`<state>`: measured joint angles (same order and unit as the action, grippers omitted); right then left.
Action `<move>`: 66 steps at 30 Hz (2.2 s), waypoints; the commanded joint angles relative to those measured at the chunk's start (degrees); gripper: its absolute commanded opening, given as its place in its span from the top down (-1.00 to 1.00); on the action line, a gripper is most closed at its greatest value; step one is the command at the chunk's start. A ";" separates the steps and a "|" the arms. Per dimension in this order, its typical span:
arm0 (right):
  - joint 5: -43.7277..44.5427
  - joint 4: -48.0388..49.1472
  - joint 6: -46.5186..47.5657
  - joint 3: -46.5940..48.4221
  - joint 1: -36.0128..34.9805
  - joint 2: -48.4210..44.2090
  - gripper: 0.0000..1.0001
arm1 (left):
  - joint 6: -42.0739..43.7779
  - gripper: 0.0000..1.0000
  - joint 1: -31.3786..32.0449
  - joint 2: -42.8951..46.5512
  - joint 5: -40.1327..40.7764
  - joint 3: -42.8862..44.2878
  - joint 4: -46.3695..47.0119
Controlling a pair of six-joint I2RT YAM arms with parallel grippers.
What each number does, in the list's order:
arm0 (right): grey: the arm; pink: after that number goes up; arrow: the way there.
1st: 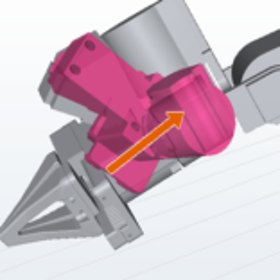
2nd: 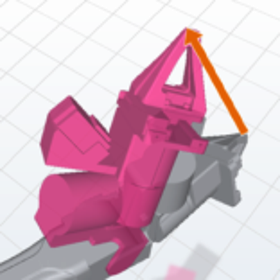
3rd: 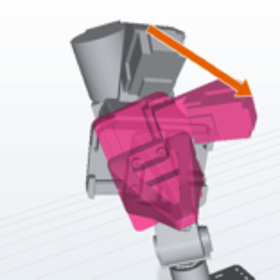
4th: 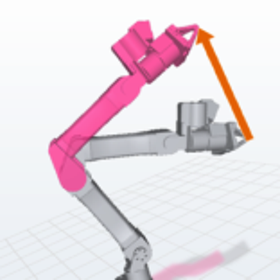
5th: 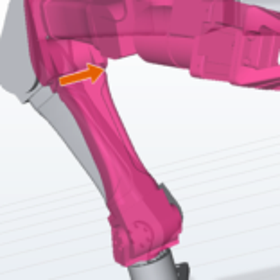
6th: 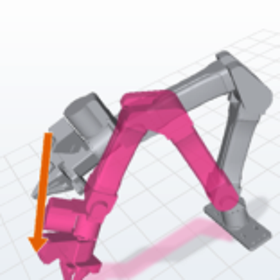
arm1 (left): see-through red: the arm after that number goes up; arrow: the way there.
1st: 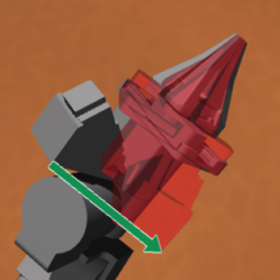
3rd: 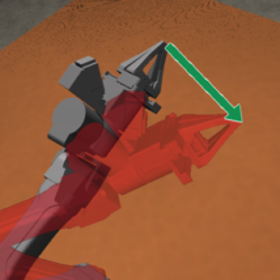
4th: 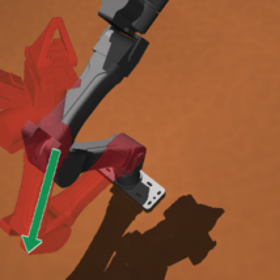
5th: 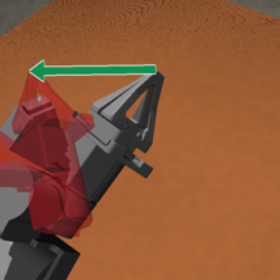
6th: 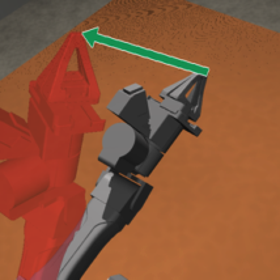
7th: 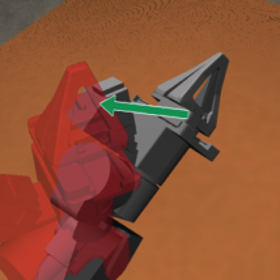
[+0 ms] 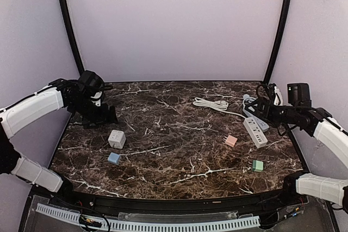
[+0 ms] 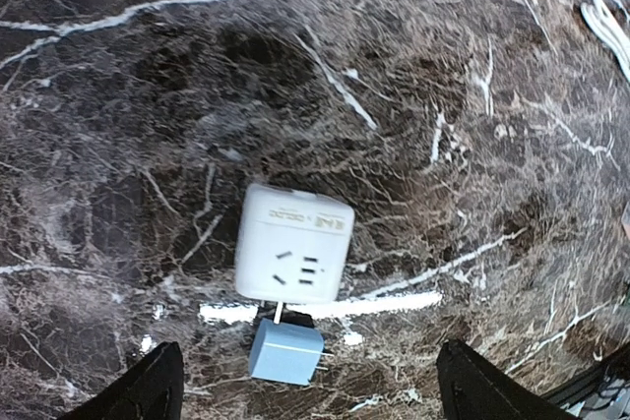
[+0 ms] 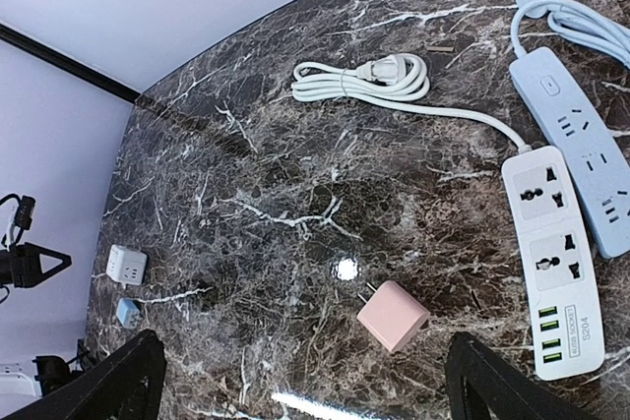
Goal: Insert the plug
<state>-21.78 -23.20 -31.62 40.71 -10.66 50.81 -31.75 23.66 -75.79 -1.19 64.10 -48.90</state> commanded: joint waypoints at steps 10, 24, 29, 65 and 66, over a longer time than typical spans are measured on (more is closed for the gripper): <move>8.49 -14.15 1.52 2.48 0.56 3.99 -0.97 | 7.13 -0.80 21.21 -8.70 5.80 11.30 1.65; 17.86 -19.82 1.35 7.24 0.55 15.77 -0.97 | 10.76 -0.74 33.01 -26.01 7.78 28.03 0.78; 24.65 -20.33 4.85 10.49 0.63 23.58 -0.97 | 8.68 -0.71 35.05 -28.29 9.30 30.69 -0.66; 18.60 -16.37 14.28 18.04 3.09 46.22 -0.11 | -0.28 -0.66 36.68 -22.56 16.52 24.77 -6.20; 18.61 -16.41 14.27 18.13 2.71 46.44 -0.10 | -0.25 -0.66 36.61 -22.49 16.59 24.65 -6.33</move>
<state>-2.42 -39.83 -17.23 58.02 -7.33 95.64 -32.58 59.96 -98.48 14.39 87.85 -52.62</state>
